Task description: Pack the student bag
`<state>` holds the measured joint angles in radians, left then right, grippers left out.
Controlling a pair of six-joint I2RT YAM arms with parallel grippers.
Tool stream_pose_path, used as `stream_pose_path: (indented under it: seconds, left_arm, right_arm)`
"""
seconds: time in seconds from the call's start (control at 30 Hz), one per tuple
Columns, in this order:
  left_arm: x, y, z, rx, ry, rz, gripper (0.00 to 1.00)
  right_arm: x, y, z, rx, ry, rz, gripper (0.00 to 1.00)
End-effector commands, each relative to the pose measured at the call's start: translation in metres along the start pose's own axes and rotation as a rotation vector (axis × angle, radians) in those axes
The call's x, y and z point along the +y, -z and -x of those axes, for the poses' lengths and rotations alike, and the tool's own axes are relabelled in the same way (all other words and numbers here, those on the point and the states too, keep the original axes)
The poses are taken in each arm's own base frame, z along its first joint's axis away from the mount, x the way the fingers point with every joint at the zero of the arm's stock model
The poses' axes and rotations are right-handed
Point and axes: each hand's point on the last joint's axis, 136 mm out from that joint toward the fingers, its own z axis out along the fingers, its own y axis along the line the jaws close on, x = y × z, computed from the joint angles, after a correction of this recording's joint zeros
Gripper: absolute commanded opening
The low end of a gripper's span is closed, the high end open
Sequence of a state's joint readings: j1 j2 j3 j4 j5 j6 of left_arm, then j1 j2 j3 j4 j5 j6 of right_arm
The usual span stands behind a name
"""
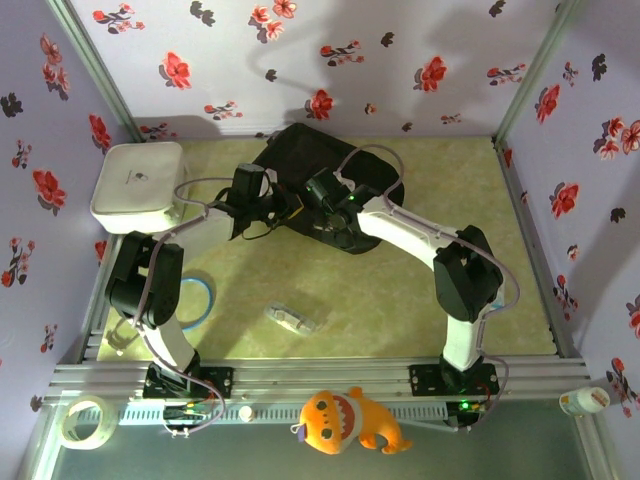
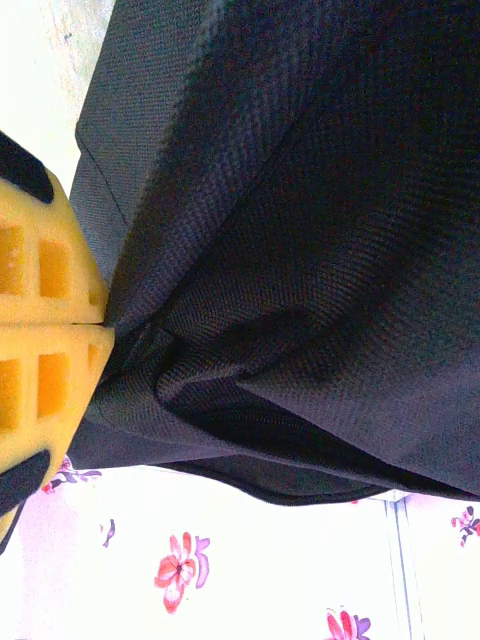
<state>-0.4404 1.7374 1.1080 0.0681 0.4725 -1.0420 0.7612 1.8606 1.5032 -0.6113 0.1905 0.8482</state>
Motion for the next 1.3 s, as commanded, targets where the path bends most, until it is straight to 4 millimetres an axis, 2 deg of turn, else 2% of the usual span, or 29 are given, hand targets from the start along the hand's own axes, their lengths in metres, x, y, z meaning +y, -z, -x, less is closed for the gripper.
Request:
stream_pose_path:
  seconds: [0.0, 0.03, 0.43, 0.77, 1.07, 1.27]
  left_arm:
    - [-0.017, 0.000, -0.003, 0.018, -0.027, -0.049, 0.00]
    - [-0.015, 0.001, -0.002, 0.015, -0.023, -0.044, 0.00]
    - [0.004, 0.012, 0.017, -0.007, 0.001, 0.009, 0.00]
    - [0.003, 0.013, 0.026, -0.018, 0.003, 0.012, 0.00]
    - [0.009, 0.010, 0.025, -0.014, 0.014, 0.023, 0.00]
    - [0.028, 0.008, 0.025, -0.034, 0.052, 0.085, 0.00]
  right_arm:
    - [-0.015, 0.008, 0.002, -0.036, 0.009, -0.051, 0.02]
    - [-0.019, 0.011, 0.004, -0.050, 0.007, -0.060, 0.00]
    - [-0.073, 0.044, 0.002, -0.080, -0.038, -0.100, 0.00]
    - [-0.107, 0.066, 0.008, -0.132, -0.072, -0.169, 0.00]
    - [-0.128, 0.070, 0.006, -0.150, -0.106, -0.230, 0.00]
    - [-0.136, 0.067, 0.006, -0.148, -0.116, -0.274, 0.00]
